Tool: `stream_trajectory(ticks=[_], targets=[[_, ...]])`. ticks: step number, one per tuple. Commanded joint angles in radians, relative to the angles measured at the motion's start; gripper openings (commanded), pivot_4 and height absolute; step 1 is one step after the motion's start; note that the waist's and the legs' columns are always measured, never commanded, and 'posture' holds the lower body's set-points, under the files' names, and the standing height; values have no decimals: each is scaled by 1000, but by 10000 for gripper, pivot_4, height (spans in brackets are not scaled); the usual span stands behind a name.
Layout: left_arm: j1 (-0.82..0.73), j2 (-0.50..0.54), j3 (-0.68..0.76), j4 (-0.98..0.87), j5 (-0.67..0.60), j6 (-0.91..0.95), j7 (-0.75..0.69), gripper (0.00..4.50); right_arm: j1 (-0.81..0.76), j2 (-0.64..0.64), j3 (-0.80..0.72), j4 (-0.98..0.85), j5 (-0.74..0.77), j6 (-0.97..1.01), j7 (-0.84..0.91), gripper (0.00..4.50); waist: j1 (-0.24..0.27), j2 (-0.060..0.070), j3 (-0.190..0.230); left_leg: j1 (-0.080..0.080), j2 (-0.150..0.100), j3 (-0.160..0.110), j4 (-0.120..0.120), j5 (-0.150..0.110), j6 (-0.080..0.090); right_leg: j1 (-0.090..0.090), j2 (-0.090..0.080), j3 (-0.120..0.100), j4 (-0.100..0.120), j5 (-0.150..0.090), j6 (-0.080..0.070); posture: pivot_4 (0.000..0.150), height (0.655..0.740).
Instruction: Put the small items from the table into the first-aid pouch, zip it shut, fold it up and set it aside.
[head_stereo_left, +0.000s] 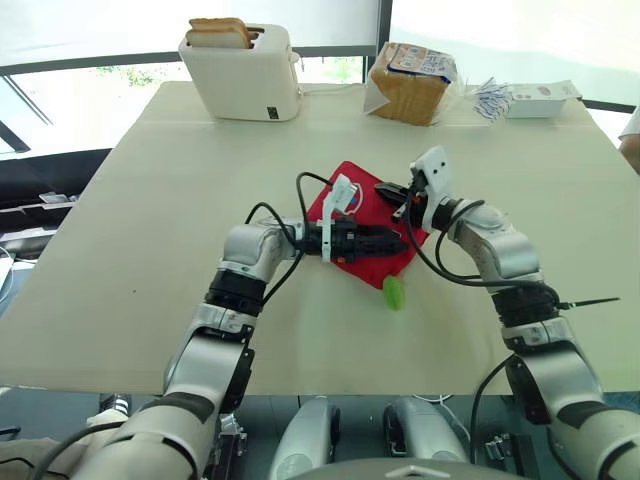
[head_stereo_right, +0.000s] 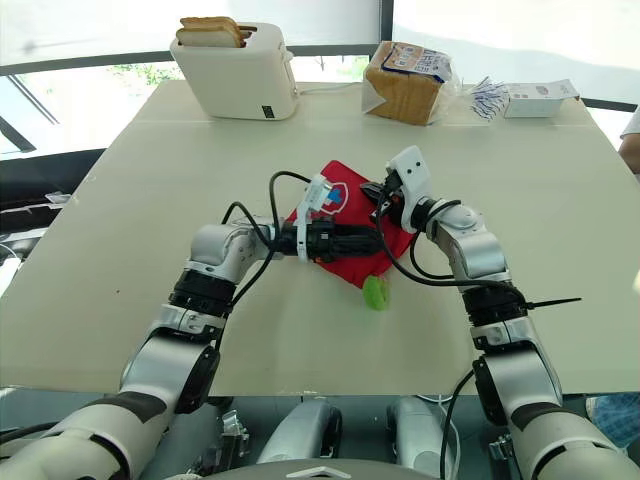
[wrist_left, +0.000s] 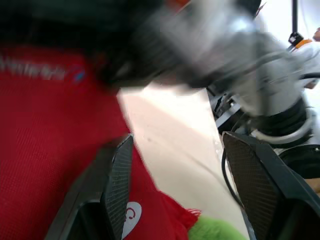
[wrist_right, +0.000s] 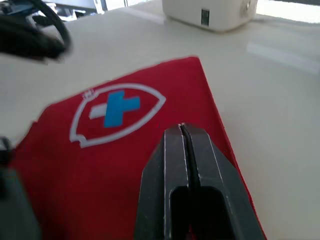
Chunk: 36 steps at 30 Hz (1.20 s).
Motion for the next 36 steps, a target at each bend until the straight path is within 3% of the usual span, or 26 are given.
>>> stream_trajectory(ticks=[1, 6, 12, 15, 18, 20, 22, 23, 28, 36], targets=[[76, 52, 88, -183, -64, -23, 13, 30231, -30, -2, 26, 160, -66, -93, 7, 0, -15, 0, 0, 0, 0, 0, 0, 0, 0, 0, 0, 0, 0, 0, 0, 1500, 7400], [201, 77, 213, -318, -80, -163, 80, 30231, -14, 9, 27, 296, -106, -146, 6, 0, -16, 0, -1, 1, 1, 0, -1, 0, 0, 1, 0, 0, 0, 0, 0, 1500, 7400], [282, 110, 212, -342, -52, -285, 74, 30231, 11, 24, 8, 270, -62, -77, 68, 0, -15, 1, -3, 2, 1, 0, -1, 0, 0, 1, 0, 0, -1, 0, 0, 1500, 7400], [304, 119, 211, -350, -60, -312, 66, 30524, 2, -4, -46, 137, 27, 57, 121, 8582, -14, 1, -2, 2, 1, 0, -1, 0, 0, 1, 0, 0, 0, 0, 0, 1500, 7400], [323, 154, 214, -341, -62, -340, 25, 30524, -29, -77, -80, -85, 98, 230, 146, 22872, -15, 3, -1, 1, 1, 0, -1, 0, 0, 0, 0, 0, -1, 0, 0, 1500, 7400], [322, 167, 215, -337, -72, -345, 9, 30524, -49, -104, -75, -132, 75, 245, 113, 31779, -14, 4, -1, 1, 1, 0, -2, 0, 0, 0, 0, 0, -1, 0, 0, 1500, 7400], [320, 185, 221, -336, -90, -342, -14, 30524, -98, -123, -77, -138, 129, 401, 145, 41765, -15, 4, -1, 1, 1, 0, -2, 0, 0, 0, 0, 0, -1, 0, 0, 1500, 7400], [320, 190, 223, -335, -95, -341, -20, 30524, -111, -126, -79, -140, 148, 452, 156, 44267, -15, 4, -1, 1, 1, 0, -2, 0, 0, 0, 0, 0, -1, 0, 0, 1500, 7400], [326, 263, 231, -302, -95, -377, -113, 30524, -265, -128, -29, 123, 122, 593, 201, 44267, -14, 4, 0, 1, 1, 0, -2, 0, 0, 0, 0, 0, -1, 0, 0, 1500, 7400], [356, 282, 233, -265, -86, -435, -147, 30524, -293, -96, 112, 385, 20, 540, 349, 44267, -14, 4, -1, 1, 0, 0, -3, 0, 0, 0, -1, 0, -2, 0, 0, 1500, 7400]])
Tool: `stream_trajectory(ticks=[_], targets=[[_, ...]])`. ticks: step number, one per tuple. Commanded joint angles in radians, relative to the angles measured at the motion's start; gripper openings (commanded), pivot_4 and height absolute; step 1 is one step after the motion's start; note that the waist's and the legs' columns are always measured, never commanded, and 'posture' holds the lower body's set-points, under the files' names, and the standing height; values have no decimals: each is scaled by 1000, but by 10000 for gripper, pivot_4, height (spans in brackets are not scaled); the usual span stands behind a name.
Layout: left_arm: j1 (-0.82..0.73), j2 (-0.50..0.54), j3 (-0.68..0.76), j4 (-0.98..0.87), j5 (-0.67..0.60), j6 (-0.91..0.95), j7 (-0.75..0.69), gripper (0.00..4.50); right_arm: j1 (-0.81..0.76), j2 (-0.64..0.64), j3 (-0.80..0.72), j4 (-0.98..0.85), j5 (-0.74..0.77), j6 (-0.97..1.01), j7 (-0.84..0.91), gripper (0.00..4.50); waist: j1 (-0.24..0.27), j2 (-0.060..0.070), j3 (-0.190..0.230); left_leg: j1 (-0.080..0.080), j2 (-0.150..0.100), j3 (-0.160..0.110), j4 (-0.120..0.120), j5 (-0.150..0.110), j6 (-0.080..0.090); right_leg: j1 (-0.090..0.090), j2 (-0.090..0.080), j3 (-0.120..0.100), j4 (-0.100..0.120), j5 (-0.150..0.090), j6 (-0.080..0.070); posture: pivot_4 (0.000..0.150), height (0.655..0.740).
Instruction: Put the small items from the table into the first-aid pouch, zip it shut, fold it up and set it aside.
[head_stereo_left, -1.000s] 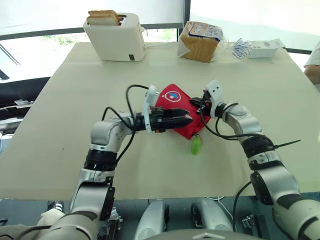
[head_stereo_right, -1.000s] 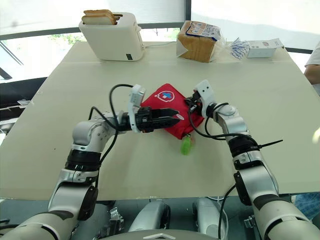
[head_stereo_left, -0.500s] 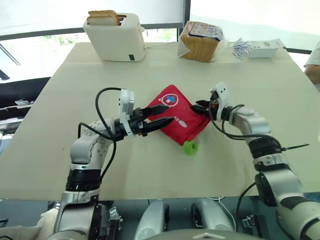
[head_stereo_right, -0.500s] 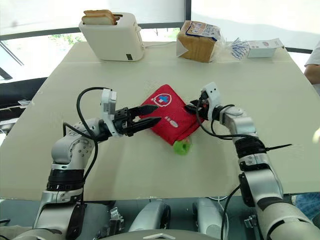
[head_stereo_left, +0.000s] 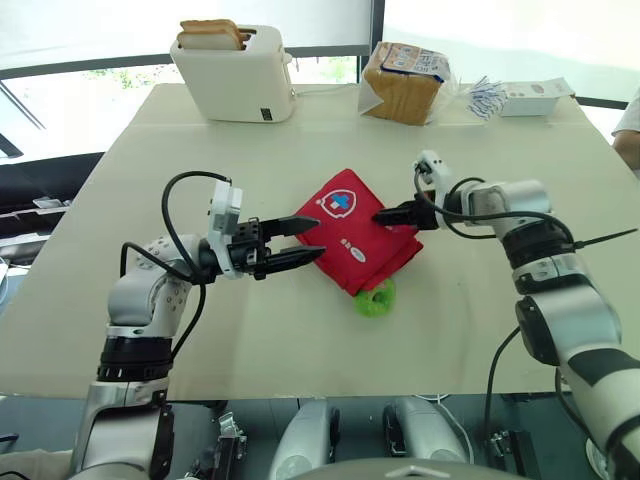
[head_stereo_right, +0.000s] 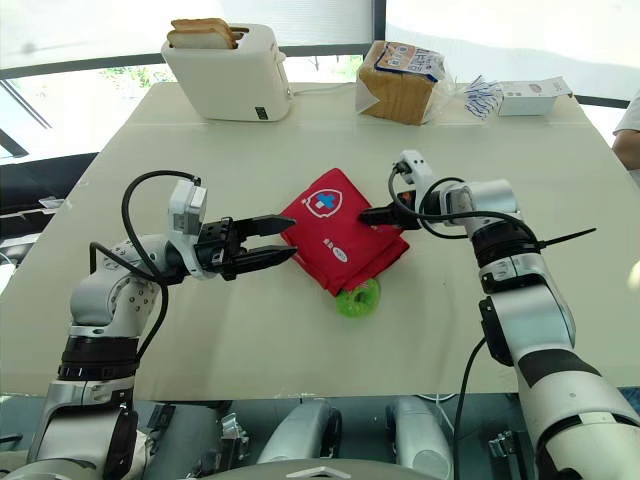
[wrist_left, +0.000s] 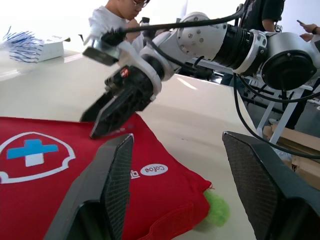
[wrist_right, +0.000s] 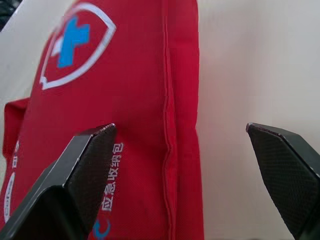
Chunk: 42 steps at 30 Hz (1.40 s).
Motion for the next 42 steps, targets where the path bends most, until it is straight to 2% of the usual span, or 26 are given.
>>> stream_trajectory(ticks=[1, 3, 7, 8, 11, 13, 15, 17, 19, 22, 26, 29, 30, 33, 34, 36, 40, 42], targets=[[23, 16, 21, -9, -9, -42, -26, 30524, 7, -1, 72, 43, -47, -1, 90, 42099, -3, 0, 0, 0, 0, 0, 0, 0, 0, 0, 0, 0, 0, 0, 0, 1500, 7400], [36, 16, 19, -11, -3, -61, -32, 30524, 19, -11, 80, 18, -34, 35, 138, 36372, -4, 0, 0, 1, 0, 0, 0, 0, 0, 0, 0, 0, 1, 0, 0, 1500, 7400], [41, 10, 19, -23, -14, -62, -20, 30524, 89, -39, 0, -138, 36, 171, 114, 20648, 0, 0, 0, 1, 0, -1, 0, 0, 0, 0, 0, 0, 1, 0, 0, 1500, 7400], [41, 9, 19, -27, -17, -61, -16, 30524, 125, -44, -47, -215, 69, 226, 79, 14864, 1, 0, 0, 0, 0, -1, 0, 0, 0, 0, 0, -1, 0, 0, 0, 1500, 7400], [31, -2, 13, -45, -25, -49, 4, 30524, 306, 37, -376, -621, 157, 496, -160, 1615, 12, -1, -1, -1, 0, -3, 0, 0, 0, 0, -1, -2, -1, 0, 0, 1500, 7400], [20, -11, 5, -64, -37, -30, 21, 30524, 423, 152, -567, -947, 145, 653, -283, 727, 26, 0, -1, -3, 0, -2, -1, 0, 0, -2, -1, -1, 0, 0, 0, 1500, 7400], [9, -20, -4, -84, -52, -8, 36, 30524, 493, 324, -748, -1231, 117, 722, -422, 727, 26, 1, 0, -6, 0, -3, -1, 0, 0, -5, -1, -1, 1, 0, 0, 1500, 7400], [-7, -29, -18, -101, -68, 16, 46, 30524, 548, 488, -856, -1450, 79, 729, -534, 727, 25, 1, 0, -6, 0, -2, -1, 0, 0, -6, -1, 0, 2, 0, 0, 1500, 7400], [-23, -36, -36, -113, -76, 37, 47, 30524, 621, 616, -887, -1602, 23, 728, -632, 727, 29, 4, 1, -5, 0, -2, -2, 0, 0, -6, 0, 0, 3, 0, 0, 1500, 7400], [-44, -40, -63, -115, -78, 54, 37, 30524, 714, 763, -902, -1682, -14, 659, -751, 727, 30, 4, 1, -3, -2, -3, -1, 0, -1, -4, -2, 0, 3, 0, 1, 1500, 7400], [-83, -41, -86, -96, -72, 66, 25, 30524, 767, 853, -934, -1660, 29, 603, -800, 727, 17, 4, 1, 2, -3, -1, -8, 3, -4, -3, -2, 2, 2, 0, 1, 1500, 7400], [-118, -42, -97, -76, -69, 75, 23, 30524, 763, 852, -1031, -1620, 104, 611, -796, 12353, 2, 4, 1, 3, -3, -2, -11, 5, -5, -3, -1, 2, 2, 0, 0, 1500, 7400], [-125, -40, -99, -72, -67, 76, 20, 30524, 754, 829, -1065, -1614, 128, 632, -787, 17501, 0, 4, 1, 3, -3, -2, -12, 5, -5, -3, -1, 2, 2, 0, 0, 1500, 7400], [-137, -40, -105, -72, -68, 88, 20, 30524, 718, 724, -1147, -1596, 202, 715, -736, 29842, -3, 4, 1, 3, -2, -2, -12, 5, -5, -3, 0, 2, 2, 0, 0, 1500, 7400], [-138, -40, -106, -74, -69, 91, 19, 30524, 721, 688, -1149, -1585, 230, 725, -724, 35978, -3, 4, 1, 3, -2, -2, -12, 5, -5, -3, 0, 2, 1, 0, 0, 1500, 7400], [-139, -42, -110, -77, -70, 94, 21, 30524, 760, 562, -1107, -1554, 278, 729, -699, 43910, -3, 4, 1, 3, -2, -1, -12, 5, -5, -2, 0, 2, 1, 0, 0, 1500, 7400], [-141, -42, -111, -79, -71, 96, 22, 30524, 852, 306, -1037, -1536, 374, 729, -637, 44593, 4, 5, 1, 4, -2, -2, -12, 5, -4, -1, 0, 1, 1, 0, 0, 1500, 7400], [-141, -42, -110, -77, -70, 94, 21, 30524, 974, 92, -961, -1567, 423, 729, -559, 44593, 5, 7, 2, 2, -3, -1, -12, 6, -3, -2, -2, 2, 0, 0, 0, 1500, 7400]])
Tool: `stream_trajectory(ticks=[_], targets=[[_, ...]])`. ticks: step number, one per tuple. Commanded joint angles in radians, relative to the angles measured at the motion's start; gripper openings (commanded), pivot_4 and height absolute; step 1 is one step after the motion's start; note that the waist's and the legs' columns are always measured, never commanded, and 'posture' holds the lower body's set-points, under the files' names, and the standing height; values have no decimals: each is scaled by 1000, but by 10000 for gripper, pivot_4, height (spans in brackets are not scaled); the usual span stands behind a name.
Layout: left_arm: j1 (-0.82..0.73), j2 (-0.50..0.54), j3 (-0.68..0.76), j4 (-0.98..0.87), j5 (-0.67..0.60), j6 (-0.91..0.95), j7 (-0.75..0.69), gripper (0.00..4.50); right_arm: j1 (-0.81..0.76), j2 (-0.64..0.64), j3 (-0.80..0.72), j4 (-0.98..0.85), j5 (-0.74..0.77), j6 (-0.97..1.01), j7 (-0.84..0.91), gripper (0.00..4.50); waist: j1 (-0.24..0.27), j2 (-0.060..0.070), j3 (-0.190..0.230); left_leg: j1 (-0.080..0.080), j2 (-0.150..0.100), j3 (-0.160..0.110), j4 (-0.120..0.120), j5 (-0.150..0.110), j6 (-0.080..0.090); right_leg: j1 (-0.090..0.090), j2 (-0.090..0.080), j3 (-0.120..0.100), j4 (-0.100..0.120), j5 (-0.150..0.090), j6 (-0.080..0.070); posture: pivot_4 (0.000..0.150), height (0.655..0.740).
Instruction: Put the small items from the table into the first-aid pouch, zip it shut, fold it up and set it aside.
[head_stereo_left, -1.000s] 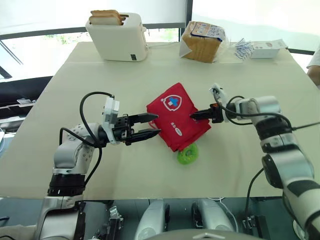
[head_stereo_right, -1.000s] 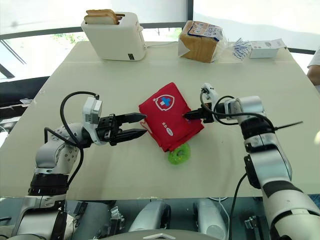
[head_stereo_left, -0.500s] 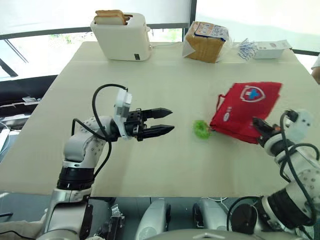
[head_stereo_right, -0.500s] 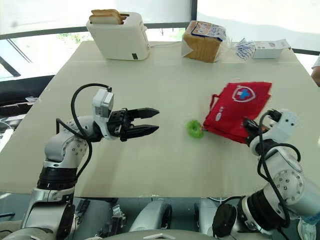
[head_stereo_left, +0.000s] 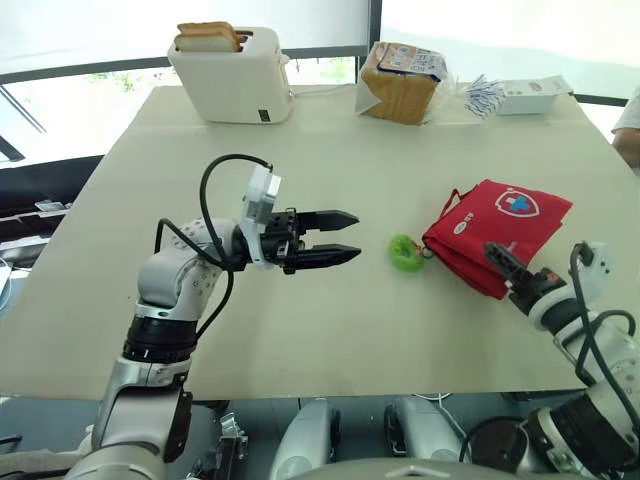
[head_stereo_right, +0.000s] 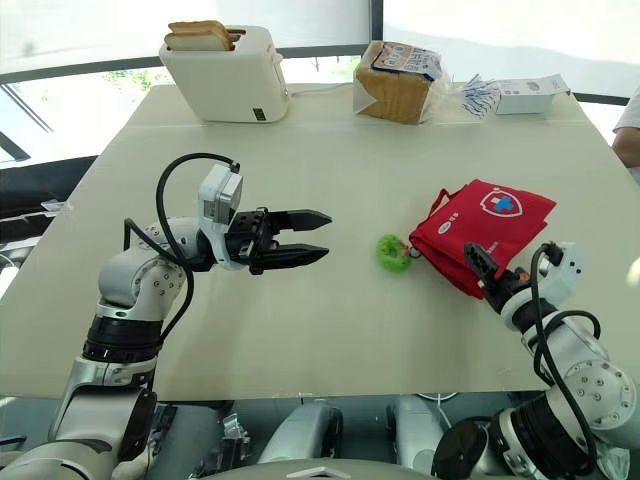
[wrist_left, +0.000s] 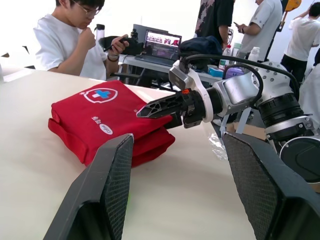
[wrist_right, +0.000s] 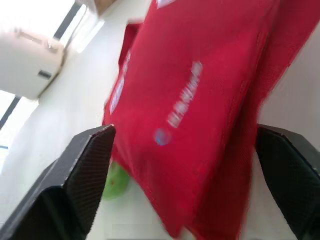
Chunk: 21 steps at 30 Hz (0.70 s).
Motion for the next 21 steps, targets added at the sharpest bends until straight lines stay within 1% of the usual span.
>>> stream_trajectory(ticks=[1, 3, 4, 5, 7, 8, 9, 10, 11, 12, 13, 14, 16, 19, 21], targets=[[-10, 4, 14, -17, -12, -2, -1, 30524, 159, -338, 92, -78, 107, 6, 147, 44593, 2, 1, 0, -1, -1, 1, 1, 1, 2, 0, -2, 0, 0, 0, 0, 1500, 7400], [-6, 4, 15, -20, -12, -3, 1, 30524, 226, -484, 78, -75, 139, -24, 228, 44593, 2, -1, 0, 0, -2, 1, 1, 1, 4, 1, -3, 0, -1, 0, 1, 1500, 7400], [-4, 3, 15, -20, -11, -4, 2, 30524, 227, -527, 57, -53, 143, -60, 249, 42329, 0, -1, 0, 1, -2, 0, 1, -1, 8, 3, -3, -1, -1, 0, 1, 1500, 7400], [0, 3, 16, -22, -10, -6, 4, 30524, 198, -544, 22, -18, 153, -97, 256, 39152, -7, -4, 0, 1, -2, 0, 1, -1, 8, 3, -3, -2, -1, 0, 1, 1500, 7400], [7, 3, 18, -27, -11, -6, 7, 30524, 127, -558, -32, 41, 195, -148, 276, 31024, -9, -5, 0, 4, -1, 1, 1, -1, 8, 5, -1, -1, 0, 0, 1, 1500, 7400], [10, 3, 18, -28, -10, -8, 6, 30524, 109, -568, -23, 63, 183, -188, 270, 28635, -9, -5, 0, 5, -1, 1, 0, -1, 8, 6, -1, -1, 0, 0, 1, 1500, 7400], [12, 2, 19, -27, -10, -10, 7, 30524, 69, -568, 17, 107, 145, -250, 245, 24148, -9, -4, 0, 6, -1, 1, 0, -1, 8, 6, 0, 0, 0, 0, 1, 1500, 7400], [13, 1, 20, -24, -8, -12, 7, 30524, 42, -571, 67, 151, 94, -312, 216, 22712, -7, -4, 0, 6, -1, 1, 0, -1, 8, 6, 0, 0, 0, 0, 1, 1500, 7400], [13, 0, 19, -20, -7, -15, 6, 30524, 18, -571, 112, 196, 53, -363, 195, 18088, -3, -4, 0, 6, -1, 1, -1, -1, 8, 6, 0, 0, 0, 0, 1, 1500, 7400], [13, -1, 19, -16, -5, -18, 4, 30524, -4, -570, 152, 245, 21, -408, 182, 16232, 0, -5, 0, 6, 0, 0, -1, -1, 8, 6, 0, -1, 0, 0, 1, 1500, 7400], [12, -3, 18, -11, -4, -22, 2, 30524, -19, -574, 195, 303, -15, -461, 171, 11706, 1, -5, 0, 3, -1, 1, 1, -1, 8, 5, -2, 0, -1, 0, 1, 1500, 7400], [10, -5, 17, -7, -2, -26, 0, 30524, -27, -582, 236, 362, -49, -514, 168, 6203, 3, -5, 0, 3, -1, 1, 1, -1, 8, 5, -2, 0, -1, 0, 1, 1500, 7400], [7, -8, 17, -4, -2, -31, -1, 30524, -28, -606, 298, 460, -104, -594, 170, 805, 6, -5, 0, 3, -1, 1, 1, 0, 6, 5, -2, -1, -1, 0, 1, 1500, 7400], [2, -12, 17, -8, -4, -29, 6, 30524, 1, -653, 384, 574, -147, -640, 204, 805, 20, -5, 0, 3, -2, 1, 1, 1, 4, 5, -3, -1, -1, 0, 1, 1500, 7400], [4, -14, 17, -20, -7, -23, 12, 30524, 23, -666, 420, 606, -140, -637, 232, 805, 22, -5, 0, 2, -1, 0, 1, 1, 4, 5, -3, -1, -1, 0, 1, 1500, 7400]])
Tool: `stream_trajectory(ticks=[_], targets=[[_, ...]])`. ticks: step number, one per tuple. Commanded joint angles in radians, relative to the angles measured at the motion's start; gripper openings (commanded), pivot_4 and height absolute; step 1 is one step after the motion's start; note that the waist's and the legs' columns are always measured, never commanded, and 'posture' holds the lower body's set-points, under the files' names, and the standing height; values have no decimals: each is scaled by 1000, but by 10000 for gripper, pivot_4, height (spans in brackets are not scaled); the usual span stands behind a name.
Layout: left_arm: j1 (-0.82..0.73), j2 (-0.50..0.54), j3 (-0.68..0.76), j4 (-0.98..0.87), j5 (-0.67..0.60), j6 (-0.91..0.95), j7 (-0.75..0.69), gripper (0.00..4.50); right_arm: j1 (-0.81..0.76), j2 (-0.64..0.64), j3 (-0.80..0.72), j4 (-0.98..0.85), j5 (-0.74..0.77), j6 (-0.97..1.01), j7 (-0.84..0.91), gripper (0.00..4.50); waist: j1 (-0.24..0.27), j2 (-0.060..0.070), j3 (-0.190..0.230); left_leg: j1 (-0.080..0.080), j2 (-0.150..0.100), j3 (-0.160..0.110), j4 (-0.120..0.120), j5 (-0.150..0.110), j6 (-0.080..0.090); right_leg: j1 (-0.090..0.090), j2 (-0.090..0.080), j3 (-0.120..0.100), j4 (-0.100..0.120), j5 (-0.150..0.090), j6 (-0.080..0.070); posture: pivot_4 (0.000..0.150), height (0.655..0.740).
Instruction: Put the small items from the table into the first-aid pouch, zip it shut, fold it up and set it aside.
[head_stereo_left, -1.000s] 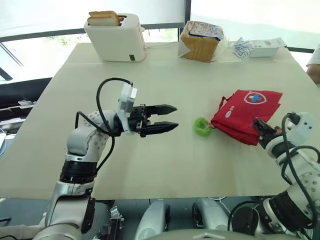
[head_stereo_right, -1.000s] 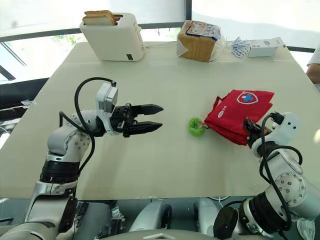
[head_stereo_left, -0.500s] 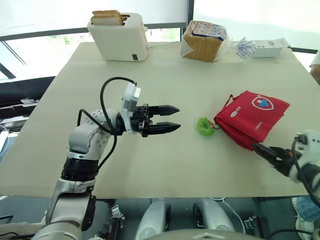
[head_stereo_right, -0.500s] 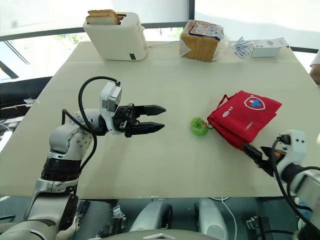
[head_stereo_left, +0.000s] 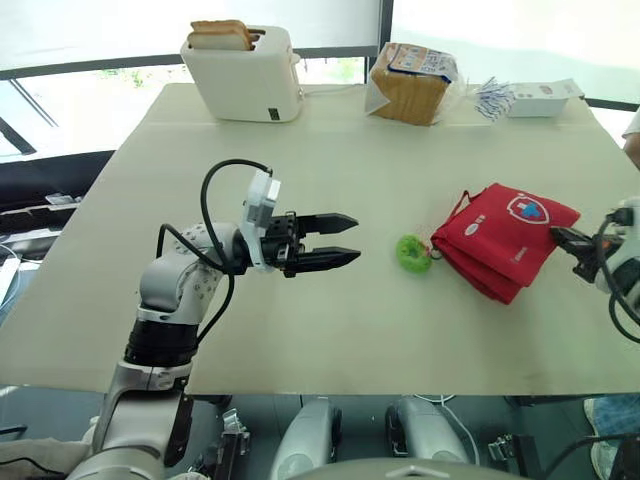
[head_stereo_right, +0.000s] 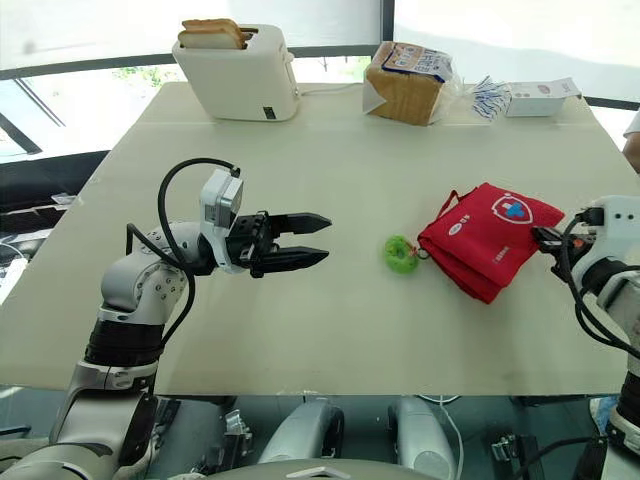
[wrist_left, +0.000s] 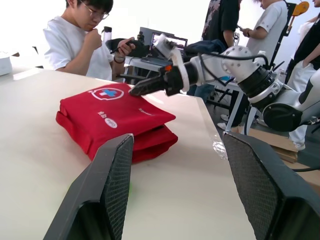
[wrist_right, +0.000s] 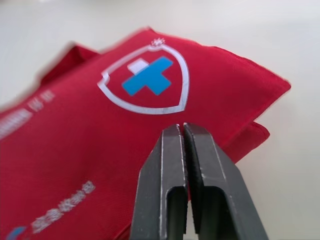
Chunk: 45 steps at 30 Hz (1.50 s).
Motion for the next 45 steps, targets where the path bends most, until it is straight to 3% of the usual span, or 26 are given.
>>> stream_trajectory(ticks=[1, 4, 6, 7, 12, 18, 26, 29, 34, 35, 37, 41, 45], targets=[[-15, -4, 13, -31, -11, -5, 14, 30524, 38, -21, 56, 35, 0, -23, 50, 805, -1, -1, 0, 0, 0, 0, 0, 0, 0, 0, 0, 0, 0, 0, 0, 1500, 7400], [-13, -5, 13, -50, -18, 5, 28, 30524, 50, -4, 38, 11, 29, -24, 43, 805, -7, -1, -1, 1, 0, 1, 0, -2, 4, 0, 0, 1, 1, 0, 0, 1500, 7400], [-19, -6, 13, -59, -22, 13, 37, 30524, 43, 8, -31, -33, 80, 13, 21, 805, -9, -1, -1, 2, 1, 1, 0, -2, 4, 0, 0, 1, 1, 0, 0, 1500, 7400], [-24, -7, 13, -64, -25, 18, 41, 30524, 35, 19, -119, -75, 151, 88, 2, 2960, -7, -1, 0, 2, 1, 1, 0, -2, 4, 0, 1, 1, 1, 0, 0, 1500, 7400], [-49, -10, 9, -80, -39, 34, 41, 30524, 55, 80, -386, -248, 382, 395, -90, 18371, 4, -1, 0, -1, 1, -1, 0, -2, 4, 0, 1, 0, 0, 0, 0, 1500, 7400], [-70, -19, 4, -84, -44, 29, 31, 30524, -8, 190, -489, -220, 422, 567, -214, 44398, 0, 0, -1, -1, 0, 0, 1, -2, 4, 0, 0, 0, 1, 0, 0, 1500, 7400], [-40, -14, 16, -75, -33, 6, 13, 30524, -109, 213, -371, -18, 379, 520, -227, 44763, -3, 0, -1, 0, 1, 1, 0, -2, 4, -1, 1, 1, 1, 0, 0, 1500, 7400], [-23, -10, 24, -81, -33, -3, 17, 30524, -100, 192, -317, 33, 371, 480, -199, 36179, -3, 0, -1, 0, 0, 1, 0, -2, 4, -1, 1, 1, 1, 0, 0, 1500, 7400], [9, -8, 33, -105, -37, -12, 36, 30524, -119, 220, -337, 28, 416, 457, -206, 15987, -4, 0, -1, 0, 1, 1, 0, -2, 4, 0, 1, 1, 1, 0, 0, 1500, 7400], [13, -8, 34, -111, -38, -12, 41, 30524, -120, 225, -344, 19, 424, 449, -214, 9082, -4, 0, -1, 0, 1, 1, 0, -2, 4, 0, 1, 1, 1, 0, 0, 1500, 7400], [18, -12, 39, -119, -44, -10, 55, 30524, -131, 255, -380, -8, 440, 397, -249, 2035, -4, 0, -1, 0, 1, 1, 0, -2, 4, 0, 1, 1, 1, 0, 0, 1500, 7400], [10, -36, 45, -128, -48, -6, 106, 30524, -165, 330, -473, -71, 424, 164, -376, 621, -1, 1, -1, -1, 1, 1, 0, -2, 4, -1, 0, 1, 1, 0, 0, 1500, 7400], [-11, -78, 31, -135, -36, -10, 167, 30524, -181, 337, -499, -22, 399, 3, -457, 621, 5, 1, -1, -2, 0, 0, 1, -1, 2, -1, 0, 0, 1, 0, 0, 1500, 7400]])
